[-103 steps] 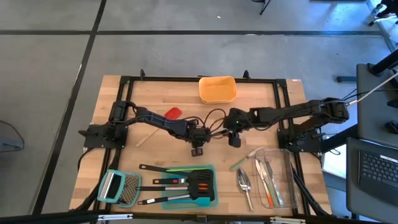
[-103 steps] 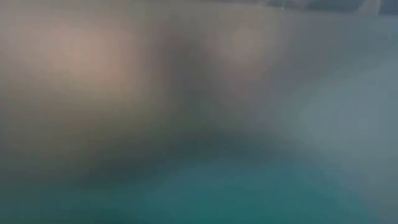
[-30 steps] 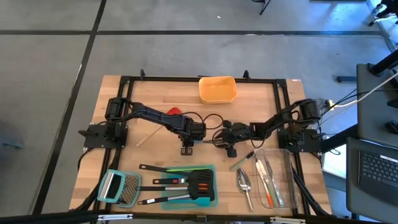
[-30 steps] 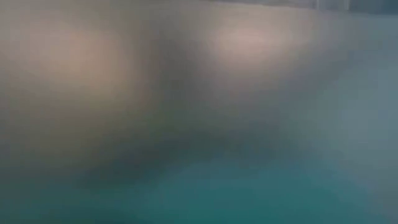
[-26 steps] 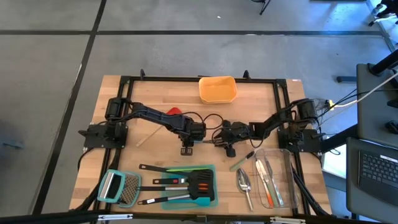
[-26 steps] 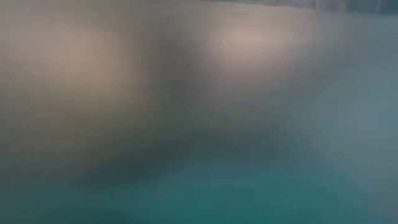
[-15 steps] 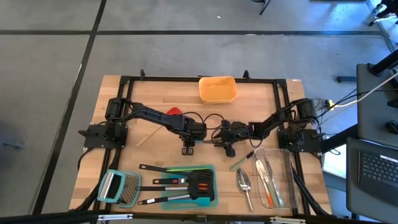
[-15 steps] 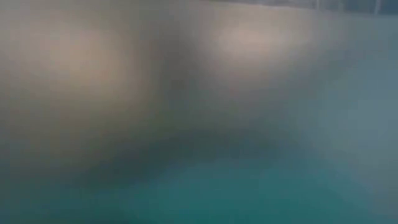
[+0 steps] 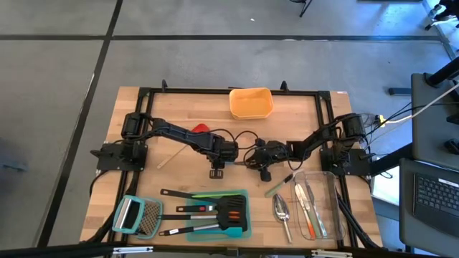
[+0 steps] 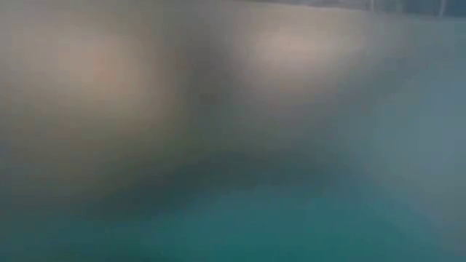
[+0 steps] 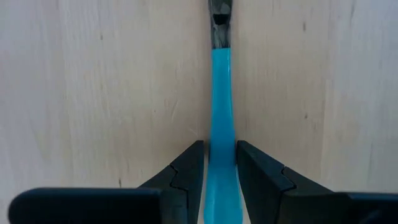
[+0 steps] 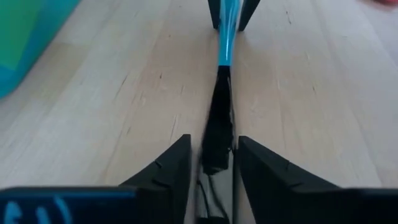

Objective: Pick & Place Kitchen Items
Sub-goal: Put the blue table knife into the transparent bin

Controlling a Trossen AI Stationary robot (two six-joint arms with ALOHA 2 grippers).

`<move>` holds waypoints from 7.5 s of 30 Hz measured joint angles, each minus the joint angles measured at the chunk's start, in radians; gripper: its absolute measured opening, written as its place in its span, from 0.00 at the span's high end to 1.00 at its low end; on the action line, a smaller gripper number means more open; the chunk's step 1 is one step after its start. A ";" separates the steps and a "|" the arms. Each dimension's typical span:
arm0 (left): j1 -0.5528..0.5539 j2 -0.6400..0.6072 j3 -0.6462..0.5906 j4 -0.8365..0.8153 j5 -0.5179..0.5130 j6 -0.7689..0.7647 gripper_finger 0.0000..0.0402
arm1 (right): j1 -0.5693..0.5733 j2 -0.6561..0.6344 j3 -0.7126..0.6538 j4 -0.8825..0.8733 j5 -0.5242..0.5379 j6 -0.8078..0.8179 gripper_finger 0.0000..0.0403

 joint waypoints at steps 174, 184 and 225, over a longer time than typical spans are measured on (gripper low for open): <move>-0.004 -0.400 -0.525 0.990 -0.113 -0.021 0.74 | 0.047 0.008 0.056 -0.105 0.278 0.174 0.49; -0.015 -0.400 -0.525 0.993 -0.110 -0.021 0.74 | 0.023 0.010 0.028 -0.045 0.195 0.161 0.49; -0.016 -0.399 -0.524 1.051 -0.111 -0.028 0.74 | 0.017 0.065 0.015 0.081 0.154 0.185 0.49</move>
